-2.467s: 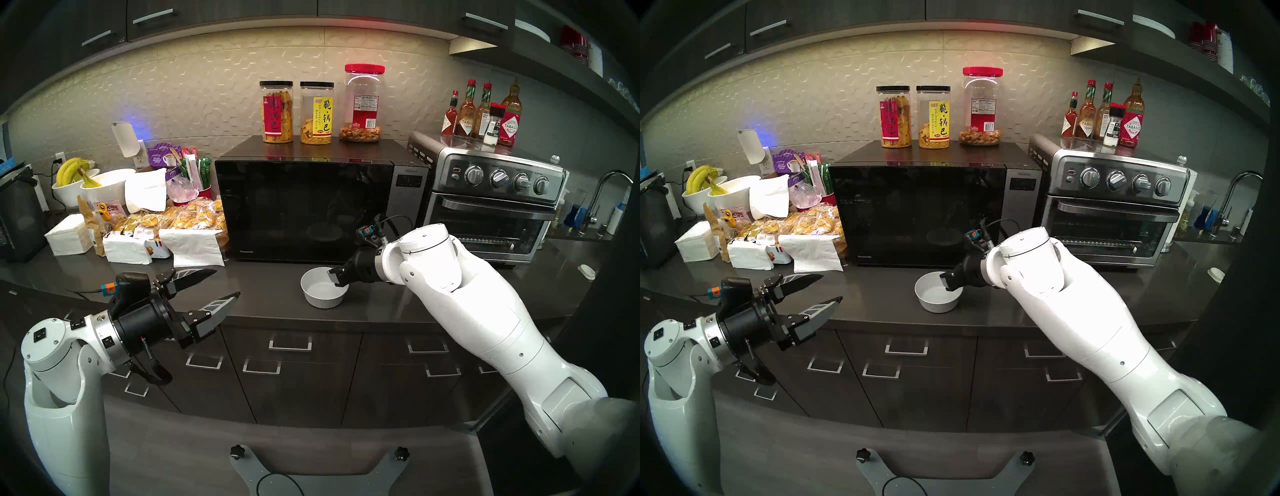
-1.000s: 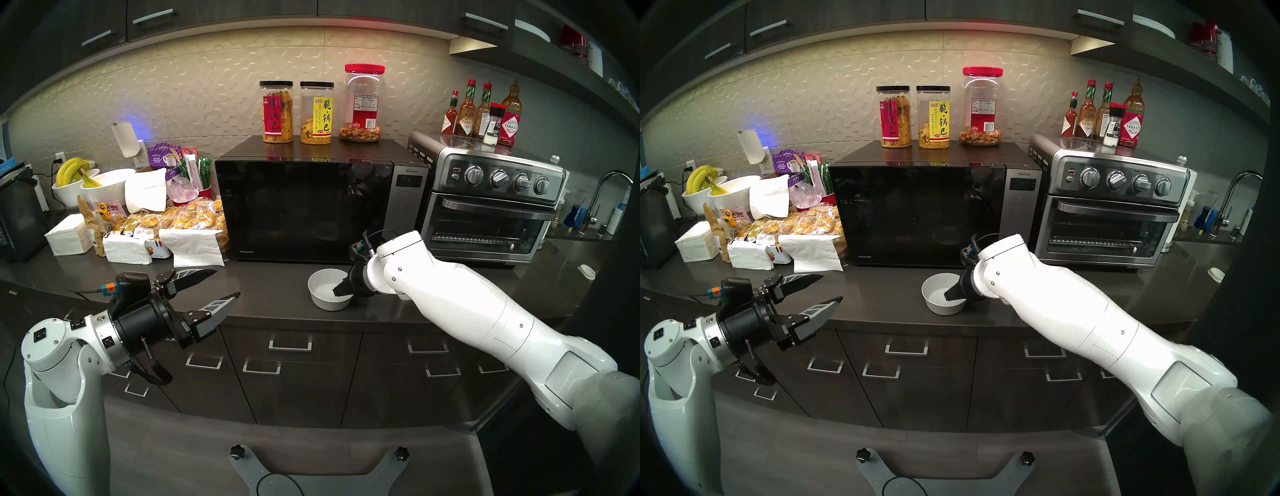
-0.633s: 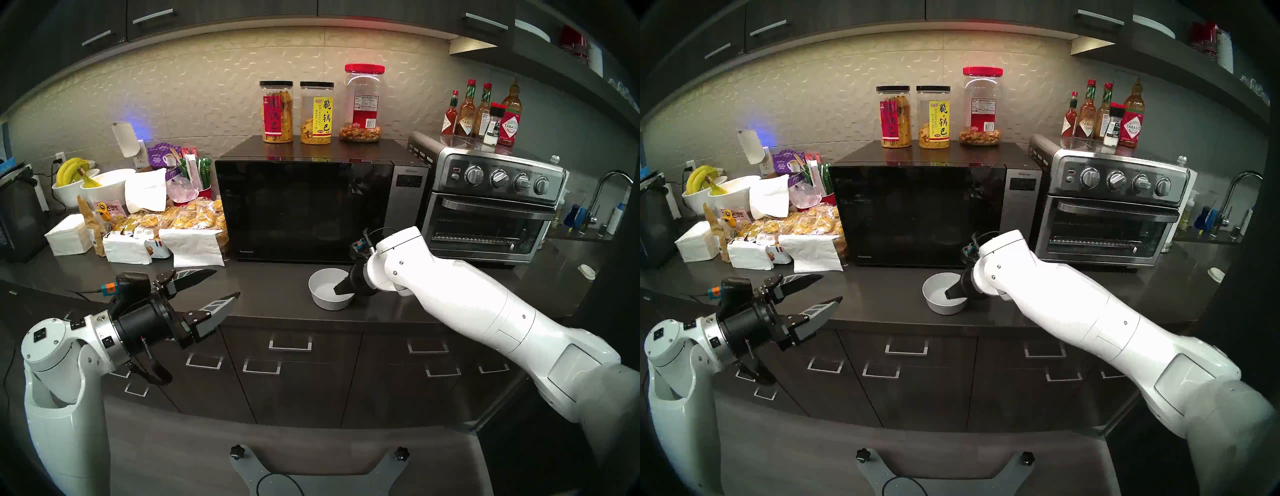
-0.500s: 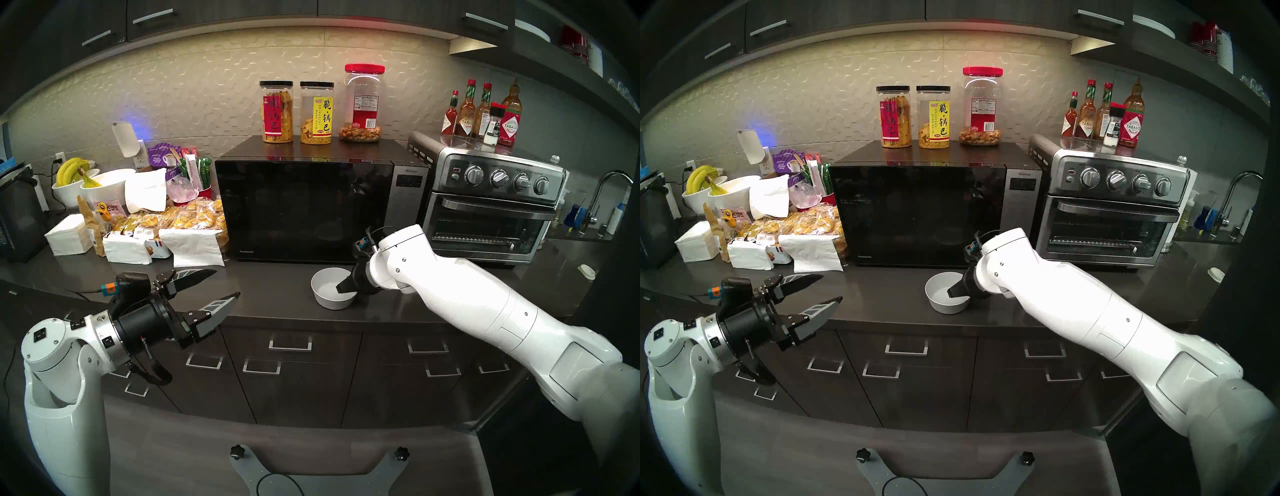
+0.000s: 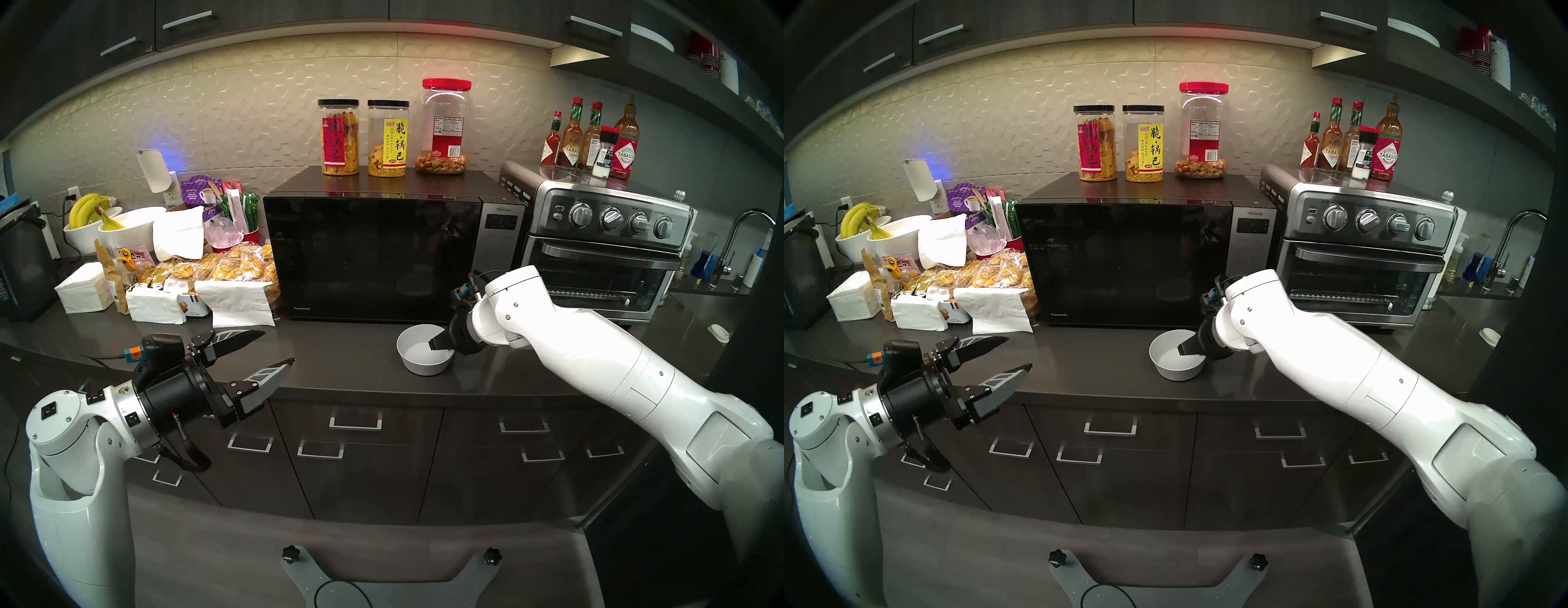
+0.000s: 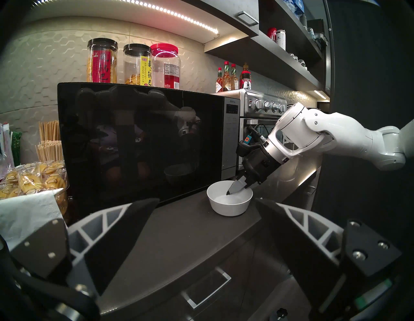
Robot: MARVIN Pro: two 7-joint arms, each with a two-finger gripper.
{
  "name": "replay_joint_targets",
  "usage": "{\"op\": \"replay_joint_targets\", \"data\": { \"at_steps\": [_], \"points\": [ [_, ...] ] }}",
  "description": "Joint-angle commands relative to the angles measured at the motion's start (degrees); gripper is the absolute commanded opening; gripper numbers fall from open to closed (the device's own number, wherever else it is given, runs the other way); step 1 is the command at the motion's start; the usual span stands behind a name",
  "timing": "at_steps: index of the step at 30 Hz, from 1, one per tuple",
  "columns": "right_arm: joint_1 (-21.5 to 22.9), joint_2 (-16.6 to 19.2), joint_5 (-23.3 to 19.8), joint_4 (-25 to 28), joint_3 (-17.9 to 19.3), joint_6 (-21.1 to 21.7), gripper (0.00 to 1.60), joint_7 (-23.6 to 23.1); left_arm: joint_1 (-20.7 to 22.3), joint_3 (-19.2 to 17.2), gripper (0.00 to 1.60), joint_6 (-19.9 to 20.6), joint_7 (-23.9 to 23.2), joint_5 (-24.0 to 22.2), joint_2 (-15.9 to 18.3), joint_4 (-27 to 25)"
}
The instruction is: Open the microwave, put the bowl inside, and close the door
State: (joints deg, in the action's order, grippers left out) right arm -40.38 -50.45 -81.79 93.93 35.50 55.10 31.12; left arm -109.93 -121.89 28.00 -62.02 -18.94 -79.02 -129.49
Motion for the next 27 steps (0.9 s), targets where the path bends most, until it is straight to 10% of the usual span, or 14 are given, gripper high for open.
{"op": "replay_joint_targets", "data": {
  "at_steps": [1,27],
  "points": [
    [1.5,2.7,0.5,-0.1,0.3,-0.1,0.0,-1.6,0.1,0.1,1.6,0.1,-0.1,-0.1,0.1,-0.7],
    [2.0,10.1,4.1,-0.7,0.8,-0.1,0.0,-9.3,0.2,0.0,1.6,0.1,-0.3,0.0,0.0,-0.7]
  ]
}}
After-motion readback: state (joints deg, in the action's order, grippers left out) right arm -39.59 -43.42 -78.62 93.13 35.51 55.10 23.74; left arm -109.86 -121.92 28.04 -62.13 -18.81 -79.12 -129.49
